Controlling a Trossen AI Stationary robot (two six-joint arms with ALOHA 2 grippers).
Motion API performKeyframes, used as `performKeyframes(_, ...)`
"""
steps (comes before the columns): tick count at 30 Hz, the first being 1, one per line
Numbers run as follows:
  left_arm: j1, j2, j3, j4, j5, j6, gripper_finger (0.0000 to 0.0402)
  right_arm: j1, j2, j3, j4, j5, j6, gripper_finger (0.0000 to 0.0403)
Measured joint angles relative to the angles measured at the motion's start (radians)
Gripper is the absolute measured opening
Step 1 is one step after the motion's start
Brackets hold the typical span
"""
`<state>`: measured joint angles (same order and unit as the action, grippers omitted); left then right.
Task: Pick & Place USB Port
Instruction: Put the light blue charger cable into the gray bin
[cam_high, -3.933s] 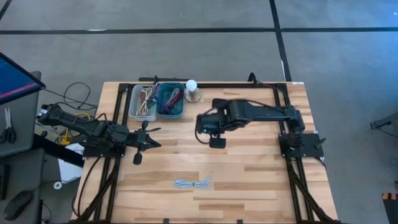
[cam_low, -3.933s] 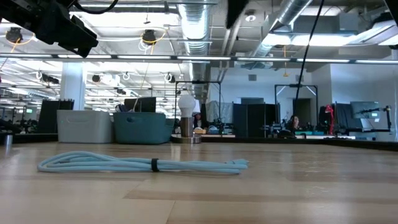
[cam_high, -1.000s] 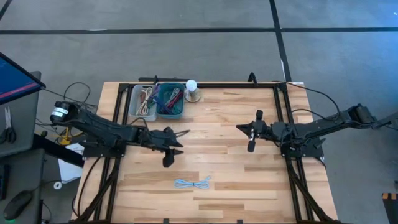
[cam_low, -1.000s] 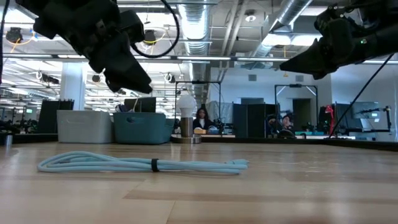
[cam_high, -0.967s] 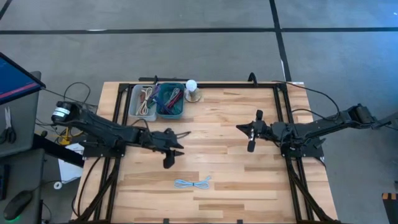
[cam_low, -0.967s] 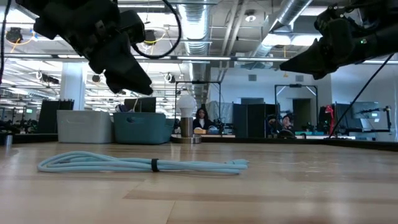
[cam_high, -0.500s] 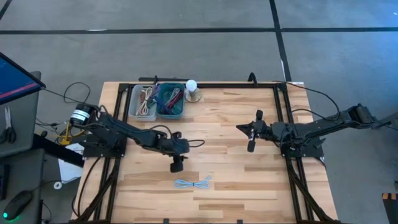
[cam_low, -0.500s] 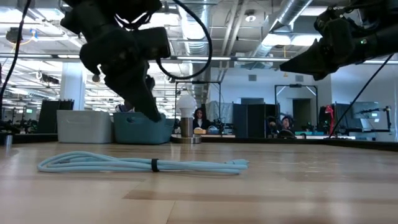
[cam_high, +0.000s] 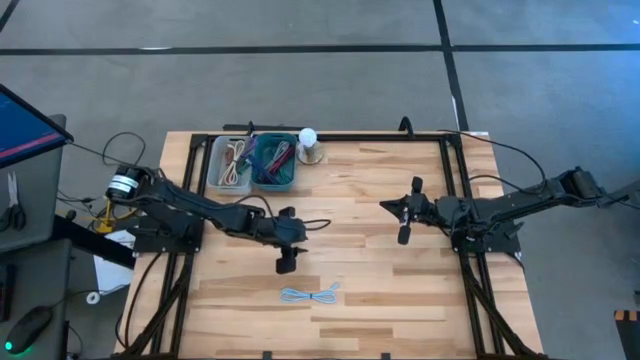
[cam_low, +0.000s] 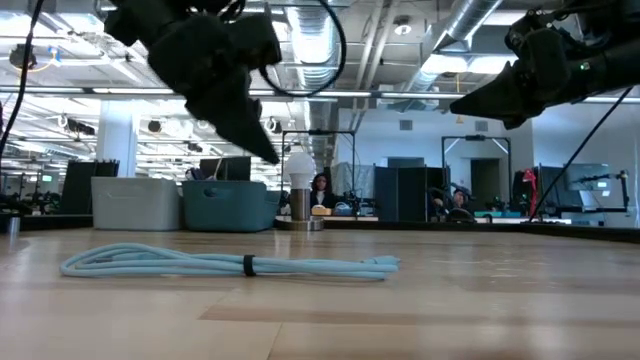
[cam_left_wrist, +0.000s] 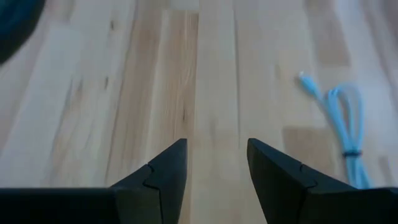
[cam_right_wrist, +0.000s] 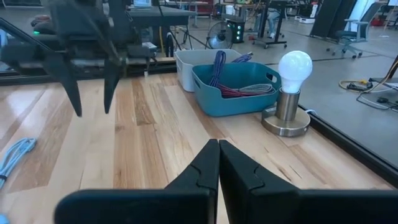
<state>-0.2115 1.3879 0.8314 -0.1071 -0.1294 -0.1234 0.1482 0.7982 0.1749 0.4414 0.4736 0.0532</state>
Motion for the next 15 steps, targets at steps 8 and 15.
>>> performKeyframes(8, 0.000, -0.069, 0.000, 0.030, 0.000, -0.062, 0.0168, 0.000, 0.000, 0.000, 0.000, 0.000, 0.000, 0.0003)
performKeyframes(15, 0.000, -0.096, 0.000, 0.119, 0.008, -0.073, 0.0168, -0.001, 0.000, 0.000, 0.000, 0.000, 0.000, 0.0003)
